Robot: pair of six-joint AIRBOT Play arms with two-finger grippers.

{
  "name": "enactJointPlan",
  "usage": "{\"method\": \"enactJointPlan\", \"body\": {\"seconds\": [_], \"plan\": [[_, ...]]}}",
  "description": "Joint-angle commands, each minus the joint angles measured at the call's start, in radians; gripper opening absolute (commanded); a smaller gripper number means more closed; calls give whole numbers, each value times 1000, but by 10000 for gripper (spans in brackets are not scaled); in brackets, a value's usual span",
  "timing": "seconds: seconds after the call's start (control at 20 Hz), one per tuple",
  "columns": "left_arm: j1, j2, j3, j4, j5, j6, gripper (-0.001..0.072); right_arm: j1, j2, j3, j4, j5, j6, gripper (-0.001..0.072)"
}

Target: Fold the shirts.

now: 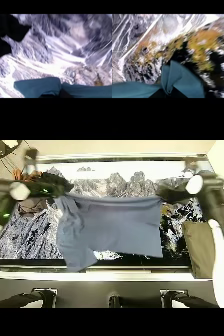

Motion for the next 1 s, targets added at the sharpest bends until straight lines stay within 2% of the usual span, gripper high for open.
{"method": "enactJointPlan", "body": {"seconds": [0.0,0.05,0.1,0.15,0.2,0.25,0.3,0.4,0.45,0.5,0.55,0.65,0.8,0.95], "plan": [[-5,-169,-24,-114,5,-8,54,1,-177,-3,203,-53,51,47],[-9,-193,-24,-147,-15,-8,157,1,-202,-3,241,-55,51,48],[-9,-204,-24,-172,-30,-9,295,0,-214,-3,266,-46,51,88],[-2,-201,-21,-196,-46,-16,431,-1,-210,0,266,-36,47,258],[13,-196,0,-187,-94,-6,478,-11,-198,13,258,-6,4,460],[38,-189,34,-148,-177,50,478,-31,-178,22,258,34,-73,585],[68,-183,62,-91,-266,95,478,-68,-151,26,241,96,-139,618],[167,-163,65,-36,-426,126,473,-176,-114,26,177,253,-193,606],[224,-152,38,-58,-477,125,433,-235,-108,25,165,350,-210,589],[282,-136,-15,-104,-513,127,391,-295,-108,19,158,438,-227,527],[330,-117,-82,-152,-525,141,391,-344,-108,5,159,510,-251,496],[407,-74,-245,-253,-504,214,401,-406,-108,-32,159,596,-291,497],[479,-55,-444,-369,-447,293,401,-420,-103,-97,167,586,-291,497],[500,-58,-547,-443,-340,338,400,-405,-103,-139,188,571,-303,497]]}}
